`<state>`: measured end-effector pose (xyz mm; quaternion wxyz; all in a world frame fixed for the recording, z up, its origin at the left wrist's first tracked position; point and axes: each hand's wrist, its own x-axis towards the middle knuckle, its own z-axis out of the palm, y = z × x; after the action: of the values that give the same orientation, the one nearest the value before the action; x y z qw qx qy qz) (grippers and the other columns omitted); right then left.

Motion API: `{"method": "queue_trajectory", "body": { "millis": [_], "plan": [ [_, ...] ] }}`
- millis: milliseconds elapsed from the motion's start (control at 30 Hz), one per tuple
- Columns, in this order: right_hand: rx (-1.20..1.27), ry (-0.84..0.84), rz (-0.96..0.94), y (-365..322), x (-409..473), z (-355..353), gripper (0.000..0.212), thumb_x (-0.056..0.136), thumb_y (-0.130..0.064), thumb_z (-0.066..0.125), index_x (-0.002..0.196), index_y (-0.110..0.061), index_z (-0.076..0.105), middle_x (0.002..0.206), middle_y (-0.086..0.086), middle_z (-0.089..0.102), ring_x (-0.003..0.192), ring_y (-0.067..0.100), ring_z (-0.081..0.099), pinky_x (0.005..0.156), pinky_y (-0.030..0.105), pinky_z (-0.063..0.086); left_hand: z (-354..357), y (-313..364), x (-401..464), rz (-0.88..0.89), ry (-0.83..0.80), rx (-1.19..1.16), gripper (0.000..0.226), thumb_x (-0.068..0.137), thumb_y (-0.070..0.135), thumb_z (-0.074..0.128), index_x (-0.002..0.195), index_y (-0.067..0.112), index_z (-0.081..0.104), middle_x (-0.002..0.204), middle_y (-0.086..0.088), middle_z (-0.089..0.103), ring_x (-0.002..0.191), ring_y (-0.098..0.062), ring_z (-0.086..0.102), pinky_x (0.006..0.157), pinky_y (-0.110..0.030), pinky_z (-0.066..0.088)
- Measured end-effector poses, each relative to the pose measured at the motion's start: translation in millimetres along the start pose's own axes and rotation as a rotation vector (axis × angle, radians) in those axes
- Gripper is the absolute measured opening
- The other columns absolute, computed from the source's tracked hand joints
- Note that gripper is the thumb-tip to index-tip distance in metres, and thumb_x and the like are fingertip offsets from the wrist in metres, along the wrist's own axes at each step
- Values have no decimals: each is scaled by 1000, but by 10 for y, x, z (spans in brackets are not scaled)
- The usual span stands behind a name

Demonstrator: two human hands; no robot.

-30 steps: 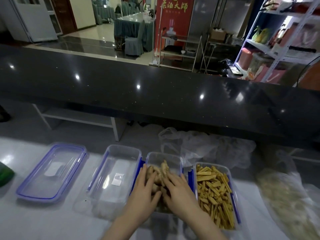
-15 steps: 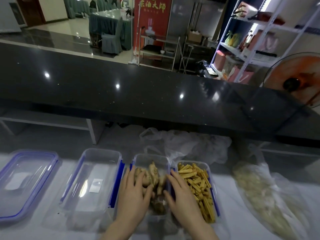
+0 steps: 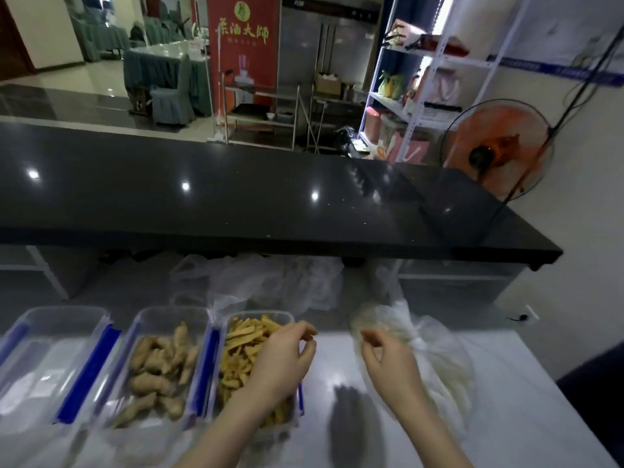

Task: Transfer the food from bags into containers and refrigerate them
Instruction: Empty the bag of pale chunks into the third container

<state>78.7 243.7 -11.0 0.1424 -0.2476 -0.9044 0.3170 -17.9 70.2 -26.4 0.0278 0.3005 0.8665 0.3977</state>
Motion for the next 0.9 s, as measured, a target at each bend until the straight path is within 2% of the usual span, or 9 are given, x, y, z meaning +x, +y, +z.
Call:
{"method": "queue_trajectory", "body": {
  "millis": [133, 300, 367, 467, 600, 667, 733, 833, 900],
  "plan": [
    [-91, 37, 98, 683, 238, -454, 35, 84, -14, 60, 119, -16, 62, 119, 3, 65, 111, 22, 57, 94, 33, 46, 562, 429, 211, -3, -53, -40, 17, 91, 22, 57, 105, 22, 67, 101, 10, 66, 98, -7, 60, 88, -21, 45],
    [-209, -167, 116, 1149, 351, -579, 52, 86, -21, 55, 137, -15, 47, 136, 5, 54, 126, 24, 49, 106, 31, 37, 1086, 813, 367, 51, -138, 0, 24, 89, 23, 57, 111, 22, 66, 111, 9, 64, 107, -7, 56, 93, -19, 42],
    [-221, -186, 82, 1217, 340, -560, 51, 79, -27, 53, 130, -19, 54, 128, 3, 60, 118, 23, 54, 102, 32, 41, 1235, 892, 402, 93, -147, 51, 28, 86, 20, 60, 113, 20, 66, 114, 6, 62, 111, -11, 53, 94, -16, 37],
    [-183, -223, 27, 1241, 338, -526, 42, 76, -28, 63, 117, -24, 62, 113, -5, 65, 107, 18, 56, 93, 26, 43, 1402, 913, 454, 182, -132, 129, 35, 80, 19, 62, 115, 18, 66, 124, 2, 58, 119, -16, 49, 103, -19, 34],
    [-65, -210, -89, 1191, 322, -479, 27, 81, -25, 65, 108, -25, 66, 98, -13, 64, 96, 14, 58, 83, 21, 41, 1465, 849, 506, 224, -233, 264, 46, 87, 39, 52, 130, 24, 57, 143, 6, 47, 134, -14, 38, 112, -25, 26],
    [8, -186, -115, 1184, 311, -481, 23, 83, -27, 64, 105, -24, 68, 93, -16, 60, 93, 13, 57, 83, 21, 43, 1424, 791, 524, 182, -242, 291, 50, 84, 54, 43, 121, 27, 62, 129, 8, 54, 121, -12, 48, 103, -25, 33],
    [49, -153, -135, 1151, 324, -485, 16, 85, -29, 65, 99, -23, 70, 92, -14, 63, 92, 11, 58, 83, 22, 46, 1366, 746, 521, 168, -177, 262, 44, 83, 57, 44, 108, 28, 66, 109, 8, 57, 101, -11, 54, 87, -26, 43],
    [124, -134, -160, 999, 336, -506, 12, 87, -20, 68, 98, -18, 72, 93, -9, 63, 86, 1, 58, 78, 11, 45, 1281, 702, 503, 161, -123, 199, 15, 94, 33, 51, 101, 24, 60, 101, 7, 56, 92, -13, 55, 79, -27, 46],
    [161, -98, -196, 878, 358, -550, 13, 87, -14, 68, 99, -15, 73, 88, -14, 57, 81, -7, 57, 75, 4, 41, 1203, 706, 521, 131, -91, 132, 8, 96, 25, 50, 98, 23, 58, 98, 7, 57, 87, -13, 56, 76, -27, 48]
  ]
}}
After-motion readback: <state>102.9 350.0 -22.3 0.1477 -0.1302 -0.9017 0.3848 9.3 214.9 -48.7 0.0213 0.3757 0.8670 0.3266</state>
